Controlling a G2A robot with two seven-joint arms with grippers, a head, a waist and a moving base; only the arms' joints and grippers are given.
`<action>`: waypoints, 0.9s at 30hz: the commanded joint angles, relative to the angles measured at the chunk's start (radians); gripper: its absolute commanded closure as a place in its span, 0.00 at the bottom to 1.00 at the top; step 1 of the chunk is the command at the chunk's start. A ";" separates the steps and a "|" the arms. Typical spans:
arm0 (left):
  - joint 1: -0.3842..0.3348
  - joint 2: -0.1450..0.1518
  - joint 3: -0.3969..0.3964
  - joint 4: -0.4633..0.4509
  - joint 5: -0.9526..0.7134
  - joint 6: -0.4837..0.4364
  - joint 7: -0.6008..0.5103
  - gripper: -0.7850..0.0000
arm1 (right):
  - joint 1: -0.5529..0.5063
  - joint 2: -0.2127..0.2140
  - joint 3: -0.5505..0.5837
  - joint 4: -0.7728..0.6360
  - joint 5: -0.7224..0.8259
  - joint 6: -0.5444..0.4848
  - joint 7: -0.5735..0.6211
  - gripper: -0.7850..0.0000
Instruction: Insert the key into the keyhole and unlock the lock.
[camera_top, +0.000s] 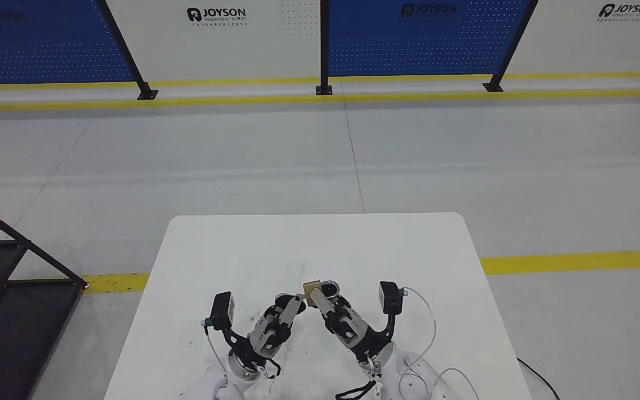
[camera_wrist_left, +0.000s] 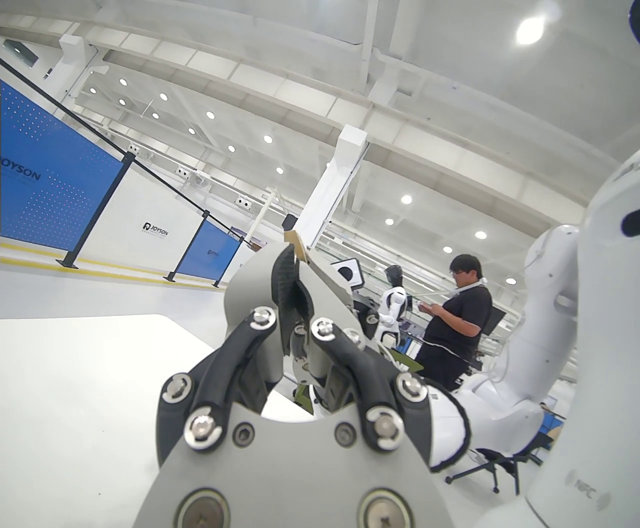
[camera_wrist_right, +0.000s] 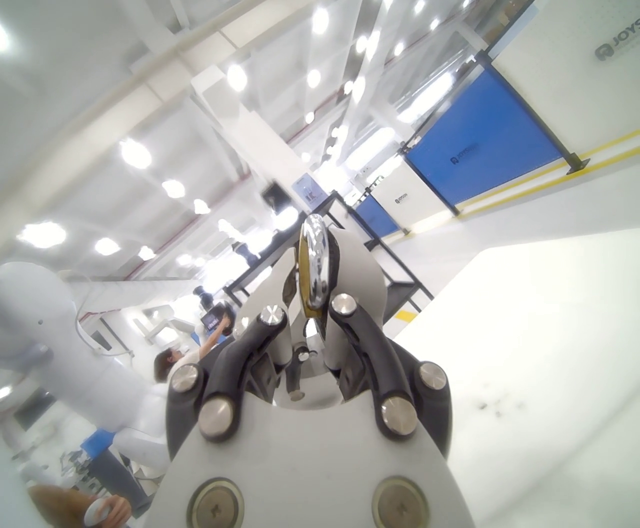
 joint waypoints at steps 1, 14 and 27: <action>0.000 -0.001 0.000 0.005 0.048 0.026 0.026 1.00 | -0.005 0.002 0.003 -0.007 0.002 0.004 0.006 1.00; -0.029 0.000 0.053 0.061 0.270 0.214 0.214 1.00 | -0.042 0.015 0.029 -0.052 0.015 0.057 0.054 1.00; -0.075 -0.003 0.092 0.154 0.404 0.400 0.384 1.00 | -0.061 0.019 0.030 -0.079 -0.023 0.107 0.039 1.00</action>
